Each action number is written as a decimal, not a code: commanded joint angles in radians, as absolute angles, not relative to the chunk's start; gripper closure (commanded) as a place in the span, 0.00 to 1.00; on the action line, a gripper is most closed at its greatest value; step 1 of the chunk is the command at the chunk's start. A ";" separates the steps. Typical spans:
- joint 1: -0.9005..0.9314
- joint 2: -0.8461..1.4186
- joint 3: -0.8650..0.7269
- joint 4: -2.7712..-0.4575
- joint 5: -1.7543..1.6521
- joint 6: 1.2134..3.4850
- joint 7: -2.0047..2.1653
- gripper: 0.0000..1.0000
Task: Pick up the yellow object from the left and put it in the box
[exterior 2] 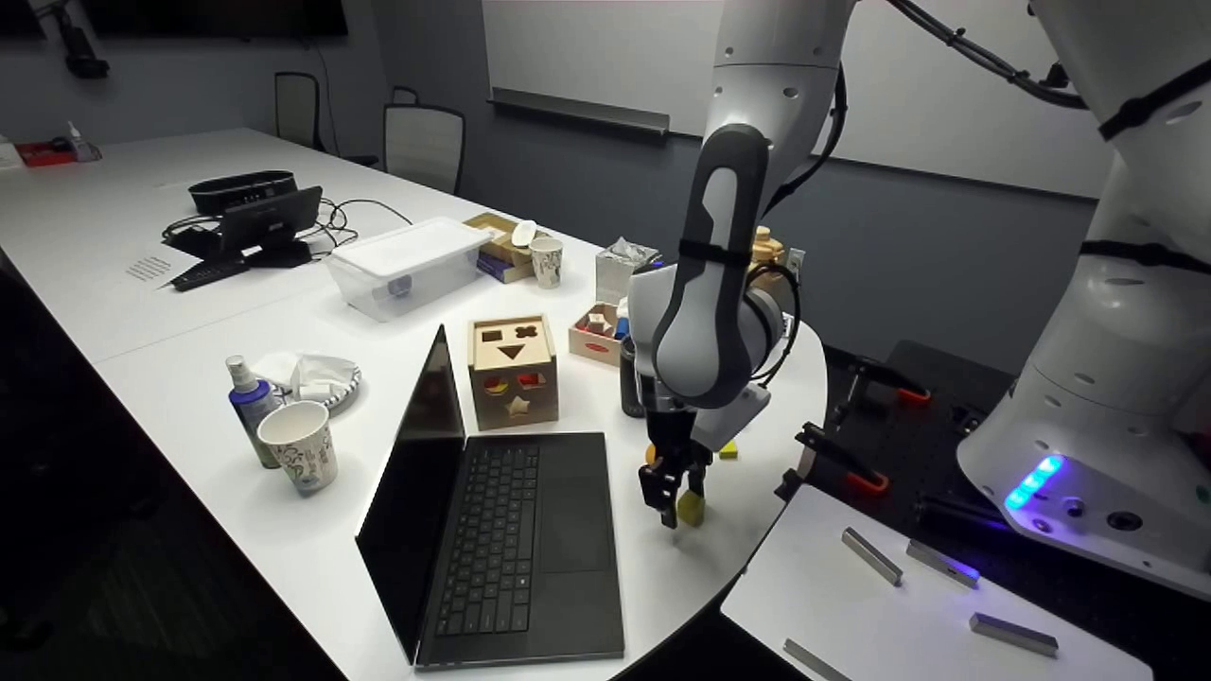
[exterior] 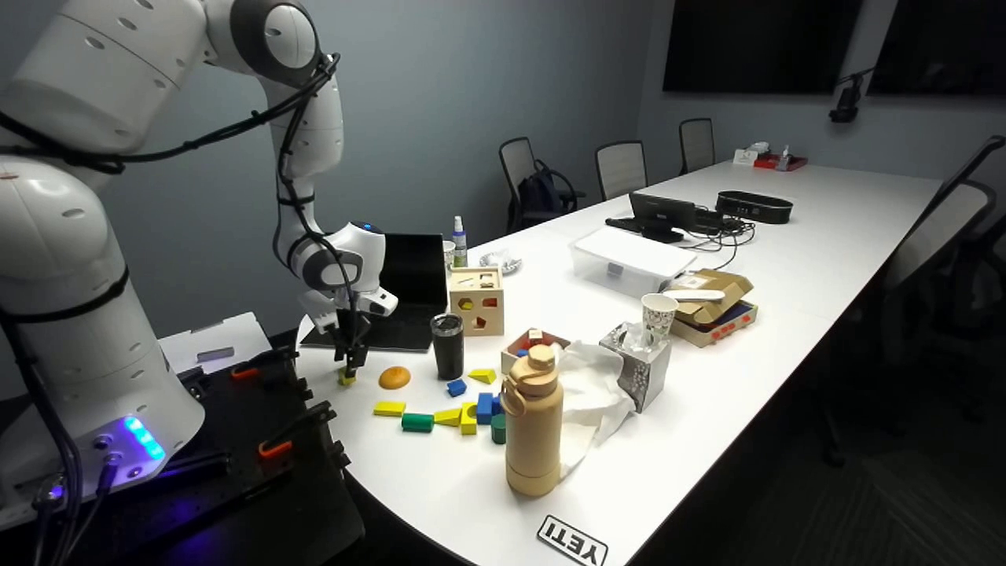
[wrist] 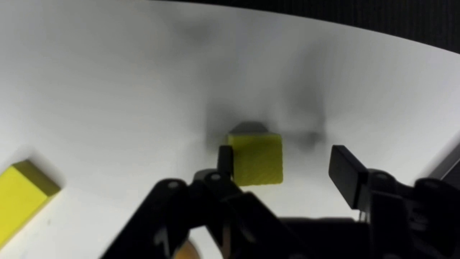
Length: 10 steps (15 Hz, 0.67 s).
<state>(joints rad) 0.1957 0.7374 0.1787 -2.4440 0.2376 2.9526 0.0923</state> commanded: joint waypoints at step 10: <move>0.172 0.665 0.214 -2.462 0.221 2.910 0.123 0.90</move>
<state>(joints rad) 0.1914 0.7330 0.1915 -2.4451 0.2375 2.9518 0.0923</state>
